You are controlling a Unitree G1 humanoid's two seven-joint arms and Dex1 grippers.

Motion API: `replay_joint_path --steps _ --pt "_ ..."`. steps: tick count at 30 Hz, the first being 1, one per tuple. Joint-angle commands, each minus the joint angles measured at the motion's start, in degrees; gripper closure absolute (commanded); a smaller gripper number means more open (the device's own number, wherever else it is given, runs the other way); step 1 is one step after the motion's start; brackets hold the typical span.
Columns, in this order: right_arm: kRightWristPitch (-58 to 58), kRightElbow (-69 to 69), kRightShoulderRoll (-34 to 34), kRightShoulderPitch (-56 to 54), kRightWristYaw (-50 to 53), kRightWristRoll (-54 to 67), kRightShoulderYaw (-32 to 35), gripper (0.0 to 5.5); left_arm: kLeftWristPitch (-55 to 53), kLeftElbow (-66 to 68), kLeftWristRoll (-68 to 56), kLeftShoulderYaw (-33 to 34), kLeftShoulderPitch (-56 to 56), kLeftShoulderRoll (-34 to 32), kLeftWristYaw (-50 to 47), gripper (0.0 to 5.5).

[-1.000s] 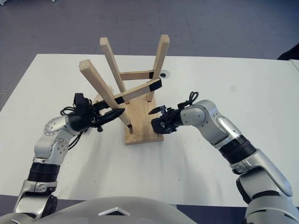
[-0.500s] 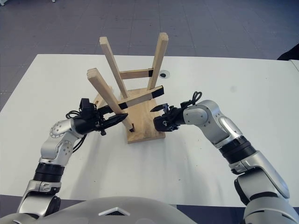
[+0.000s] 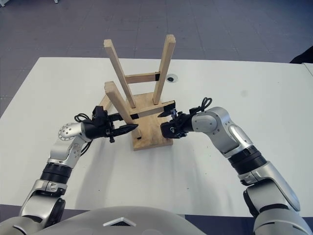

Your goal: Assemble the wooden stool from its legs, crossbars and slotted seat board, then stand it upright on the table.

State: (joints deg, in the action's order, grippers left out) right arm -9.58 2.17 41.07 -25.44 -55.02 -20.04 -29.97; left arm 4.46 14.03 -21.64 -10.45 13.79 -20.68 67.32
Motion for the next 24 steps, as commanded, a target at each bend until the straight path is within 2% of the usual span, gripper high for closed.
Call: replay_joint_path --steps 1,5,11,20,21,24 --pt "2.48 -0.82 -0.32 4.48 -0.49 -1.08 -0.64 1.81 1.32 3.33 11.87 -5.54 -5.25 -5.13 -2.48 3.45" --pt "4.73 -4.79 0.07 9.94 1.33 -0.44 0.93 1.81 4.02 1.34 21.33 -9.91 -7.99 -8.98 -8.15 3.45" --pt "5.93 -6.08 -0.39 13.55 3.90 -0.70 2.22 1.81 3.18 0.08 22.06 -12.94 -9.23 -10.83 -11.47 3.45" --pt "7.22 -6.91 0.03 14.20 4.17 -1.31 2.03 1.81 10.26 -5.51 11.14 -6.90 -5.78 -7.96 -12.16 3.45" --pt "7.45 -6.99 0.00 14.20 4.18 -1.37 1.99 1.81 10.86 -5.89 10.43 -6.55 -5.94 -7.84 -11.92 3.07" --pt "8.42 -7.10 -0.09 14.25 4.27 -1.64 1.98 1.81 11.24 -8.04 8.48 -5.71 -6.83 -7.93 -10.34 2.54"
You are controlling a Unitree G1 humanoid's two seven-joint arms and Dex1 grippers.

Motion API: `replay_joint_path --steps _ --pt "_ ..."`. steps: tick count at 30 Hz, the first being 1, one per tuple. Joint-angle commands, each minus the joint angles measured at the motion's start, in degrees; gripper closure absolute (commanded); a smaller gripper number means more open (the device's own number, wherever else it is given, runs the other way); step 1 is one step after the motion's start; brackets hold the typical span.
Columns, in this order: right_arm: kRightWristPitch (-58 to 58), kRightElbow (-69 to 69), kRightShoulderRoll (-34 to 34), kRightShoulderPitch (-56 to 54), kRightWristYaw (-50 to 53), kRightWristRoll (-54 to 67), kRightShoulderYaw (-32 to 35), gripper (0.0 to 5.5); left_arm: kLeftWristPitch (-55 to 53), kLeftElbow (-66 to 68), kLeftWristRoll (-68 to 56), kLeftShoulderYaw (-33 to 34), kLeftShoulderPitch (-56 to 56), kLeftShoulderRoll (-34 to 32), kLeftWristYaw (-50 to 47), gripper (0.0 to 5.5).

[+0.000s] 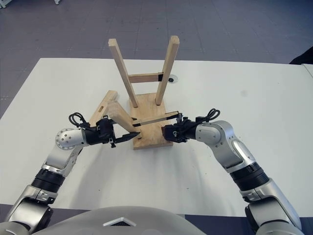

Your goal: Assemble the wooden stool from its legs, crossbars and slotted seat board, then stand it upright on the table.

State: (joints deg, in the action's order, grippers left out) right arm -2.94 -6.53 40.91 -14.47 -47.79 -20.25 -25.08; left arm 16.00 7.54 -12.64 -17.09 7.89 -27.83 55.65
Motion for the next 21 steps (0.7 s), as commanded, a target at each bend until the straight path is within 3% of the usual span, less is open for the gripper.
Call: replay_joint_path --steps 1,4,8,16,21 --pt "1.89 1.60 0.09 3.43 -2.88 -1.45 -2.91 1.81 -0.52 -2.25 -0.91 1.15 -1.28 -0.89 1.65 2.42" --pt "3.32 2.12 -0.98 3.76 -3.19 0.13 -2.85 1.81 -2.88 -6.33 -3.56 2.65 -2.98 -1.52 2.34 1.94" --pt "9.22 5.01 -6.21 5.46 -3.32 6.87 -1.78 1.81 -9.31 -16.15 -9.91 8.00 -8.52 -5.13 1.62 1.94" --pt "14.77 13.64 -20.16 0.40 4.76 13.78 0.69 1.81 -24.58 -27.36 -24.16 26.94 -11.93 -11.70 -4.87 1.94" --pt "12.79 17.68 -21.27 -1.55 7.57 11.00 -0.71 1.81 -25.56 -25.30 -22.83 27.57 -10.77 -13.42 -2.15 1.94"
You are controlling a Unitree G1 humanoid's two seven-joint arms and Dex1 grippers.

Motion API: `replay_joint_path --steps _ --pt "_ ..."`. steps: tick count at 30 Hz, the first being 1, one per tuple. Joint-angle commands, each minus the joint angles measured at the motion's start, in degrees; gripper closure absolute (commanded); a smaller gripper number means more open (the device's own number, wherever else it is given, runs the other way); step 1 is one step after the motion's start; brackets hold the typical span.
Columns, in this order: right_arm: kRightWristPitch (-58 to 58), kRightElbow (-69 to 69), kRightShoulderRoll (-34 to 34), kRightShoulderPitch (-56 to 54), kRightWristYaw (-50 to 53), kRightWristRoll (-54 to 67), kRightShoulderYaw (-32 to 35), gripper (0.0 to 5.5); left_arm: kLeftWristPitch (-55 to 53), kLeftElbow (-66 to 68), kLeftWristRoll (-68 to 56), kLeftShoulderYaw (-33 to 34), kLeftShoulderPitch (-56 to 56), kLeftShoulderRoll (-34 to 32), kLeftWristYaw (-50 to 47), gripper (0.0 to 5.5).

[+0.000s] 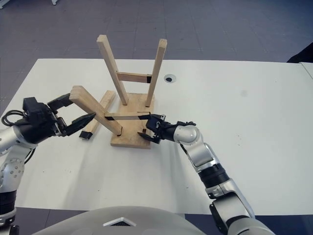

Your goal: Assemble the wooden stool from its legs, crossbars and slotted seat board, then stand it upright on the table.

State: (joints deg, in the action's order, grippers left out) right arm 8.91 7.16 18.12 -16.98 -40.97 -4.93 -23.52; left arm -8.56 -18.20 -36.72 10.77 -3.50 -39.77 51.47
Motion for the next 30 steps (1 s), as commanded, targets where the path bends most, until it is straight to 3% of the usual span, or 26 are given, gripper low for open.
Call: replay_joint_path --steps 1,8,12,16,20,23,30 --pt "0.12 4.46 2.33 0.77 0.93 -5.28 -2.75 1.81 -1.36 0.21 0.72 0.06 0.42 -1.17 1.97 1.94" --pt "-1.09 9.82 3.13 0.55 3.90 -8.11 -4.13 1.81 -12.35 -2.83 -18.86 12.51 15.21 -2.62 -8.25 1.94" --pt "-2.01 11.64 3.72 0.24 5.14 -8.49 -4.43 1.81 -18.30 -4.27 -30.72 15.20 26.23 -5.25 -13.01 1.94" --pt "-2.85 12.11 4.34 -0.03 6.04 -9.35 -5.03 1.81 -23.38 -1.63 -30.36 9.52 37.62 -0.80 -32.28 1.94" --pt "-2.27 10.36 4.53 0.52 6.67 -9.96 -5.36 1.81 -29.55 -1.14 -27.38 0.26 37.25 8.55 -47.62 2.56" --pt "-1.51 8.41 5.13 1.20 6.57 -9.99 -5.14 1.81 -33.36 0.52 -28.39 -0.91 36.88 11.29 -50.77 3.08" --pt "-0.46 6.84 5.93 2.29 7.16 -10.28 -4.75 1.81 -40.73 -0.97 -30.43 -0.46 37.74 10.09 -50.89 3.08"
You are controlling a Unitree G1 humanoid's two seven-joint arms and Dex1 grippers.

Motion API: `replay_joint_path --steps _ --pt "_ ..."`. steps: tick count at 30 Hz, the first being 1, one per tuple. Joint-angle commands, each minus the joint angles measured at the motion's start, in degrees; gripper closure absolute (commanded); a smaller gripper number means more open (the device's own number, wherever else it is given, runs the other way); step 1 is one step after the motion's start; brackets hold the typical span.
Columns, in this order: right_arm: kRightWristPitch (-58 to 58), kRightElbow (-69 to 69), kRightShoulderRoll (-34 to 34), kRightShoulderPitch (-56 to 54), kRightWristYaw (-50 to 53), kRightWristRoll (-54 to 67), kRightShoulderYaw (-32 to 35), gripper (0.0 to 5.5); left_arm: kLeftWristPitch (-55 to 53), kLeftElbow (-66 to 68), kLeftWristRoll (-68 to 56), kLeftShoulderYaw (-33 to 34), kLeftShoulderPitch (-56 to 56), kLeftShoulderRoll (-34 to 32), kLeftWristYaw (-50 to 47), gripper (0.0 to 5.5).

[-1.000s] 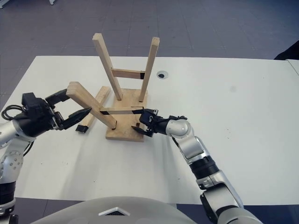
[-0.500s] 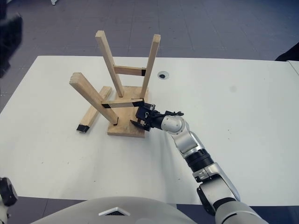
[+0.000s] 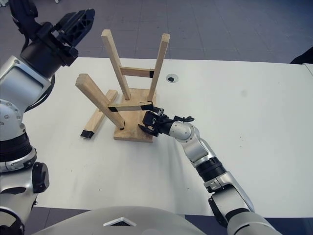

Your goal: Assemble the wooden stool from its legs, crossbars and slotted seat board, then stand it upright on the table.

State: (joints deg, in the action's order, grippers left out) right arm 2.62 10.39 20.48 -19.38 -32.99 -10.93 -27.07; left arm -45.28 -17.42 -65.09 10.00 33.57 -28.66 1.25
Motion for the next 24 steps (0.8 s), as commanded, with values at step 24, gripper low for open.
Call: replay_joint_path --steps 24 --pt "7.41 1.24 5.10 6.87 -0.37 -3.91 0.03 1.81 -7.25 8.92 7.67 -7.80 -19.61 1.57 4.28 3.08"
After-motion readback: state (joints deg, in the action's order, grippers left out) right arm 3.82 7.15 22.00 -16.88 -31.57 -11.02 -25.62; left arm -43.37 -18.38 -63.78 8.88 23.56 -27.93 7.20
